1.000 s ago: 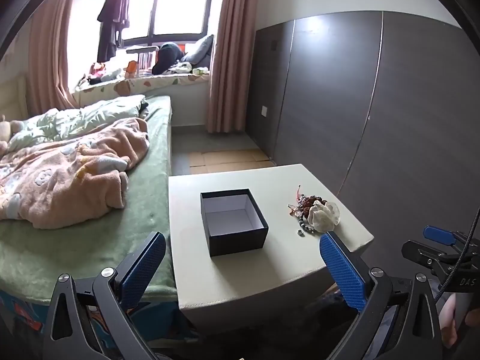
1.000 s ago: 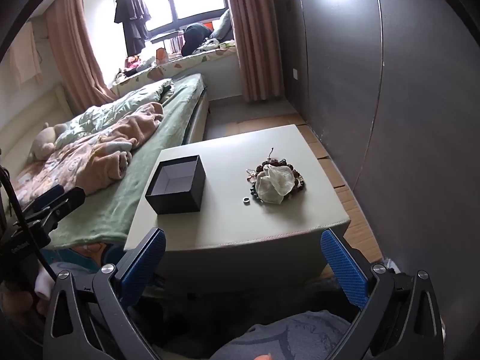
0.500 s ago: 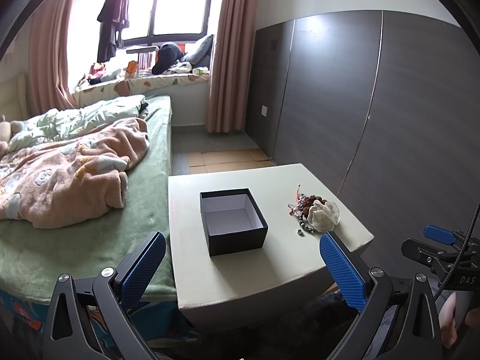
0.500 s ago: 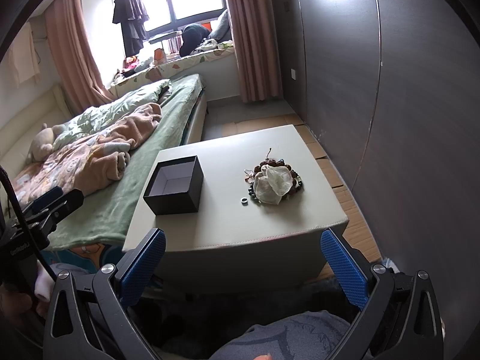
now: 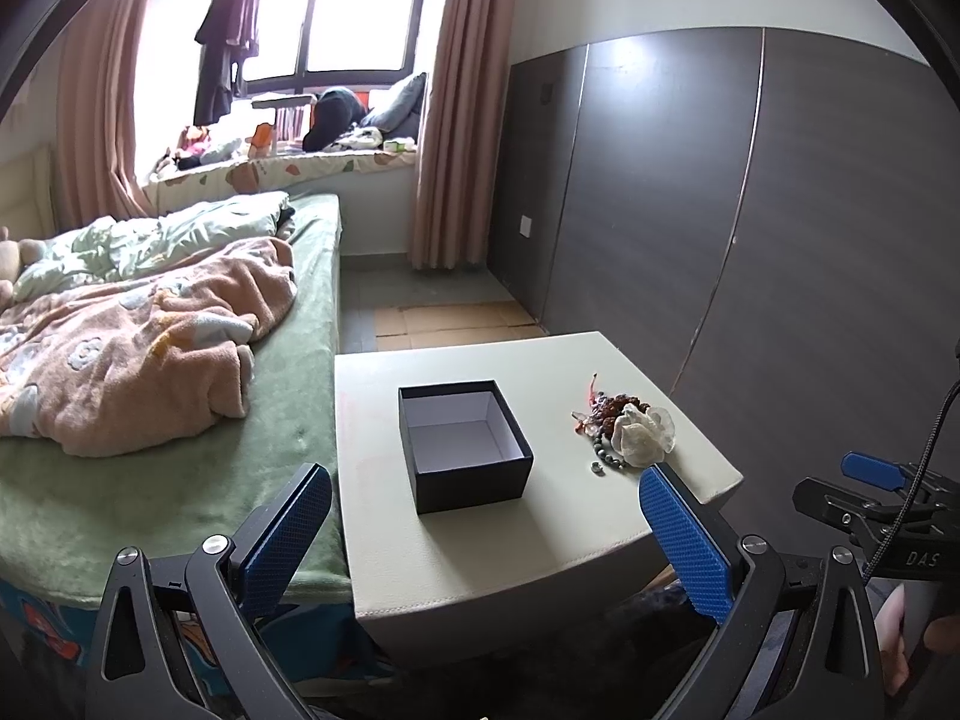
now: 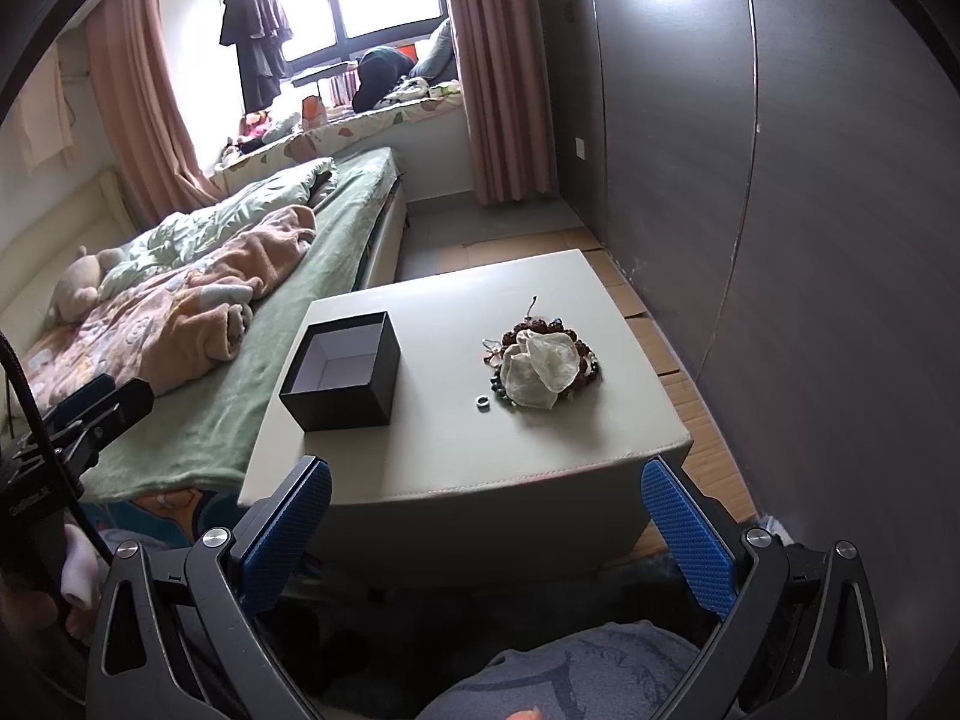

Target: Organize jewelry

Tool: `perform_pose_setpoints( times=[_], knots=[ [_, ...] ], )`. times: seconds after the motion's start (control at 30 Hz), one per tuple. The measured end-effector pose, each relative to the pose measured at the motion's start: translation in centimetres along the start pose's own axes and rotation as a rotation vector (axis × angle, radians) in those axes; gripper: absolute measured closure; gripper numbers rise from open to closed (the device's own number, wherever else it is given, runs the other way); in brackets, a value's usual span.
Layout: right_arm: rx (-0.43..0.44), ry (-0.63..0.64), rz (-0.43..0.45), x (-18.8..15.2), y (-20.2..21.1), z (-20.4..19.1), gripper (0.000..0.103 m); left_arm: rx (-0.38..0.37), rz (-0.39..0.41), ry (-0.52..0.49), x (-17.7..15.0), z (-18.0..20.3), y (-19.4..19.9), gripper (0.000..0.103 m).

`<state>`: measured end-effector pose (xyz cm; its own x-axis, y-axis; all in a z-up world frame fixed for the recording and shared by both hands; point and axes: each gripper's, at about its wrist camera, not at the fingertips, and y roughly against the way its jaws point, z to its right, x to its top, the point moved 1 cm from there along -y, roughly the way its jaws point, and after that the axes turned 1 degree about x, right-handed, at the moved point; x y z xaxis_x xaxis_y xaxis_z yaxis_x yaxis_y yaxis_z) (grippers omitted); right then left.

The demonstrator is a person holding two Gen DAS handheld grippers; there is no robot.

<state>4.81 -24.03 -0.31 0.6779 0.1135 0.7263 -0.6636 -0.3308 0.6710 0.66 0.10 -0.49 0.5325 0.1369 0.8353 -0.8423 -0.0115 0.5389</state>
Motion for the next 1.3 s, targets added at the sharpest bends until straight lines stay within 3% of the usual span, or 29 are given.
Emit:
perform_pose_setpoints(
  times=[1.3],
  knots=[
    [-0.033, -0.017, 0.002, -0.08, -0.44, 0.71, 0.0, -0.007, -0.013, -0.024, -0.42, 0.27, -0.39, 0.0]
  ],
)
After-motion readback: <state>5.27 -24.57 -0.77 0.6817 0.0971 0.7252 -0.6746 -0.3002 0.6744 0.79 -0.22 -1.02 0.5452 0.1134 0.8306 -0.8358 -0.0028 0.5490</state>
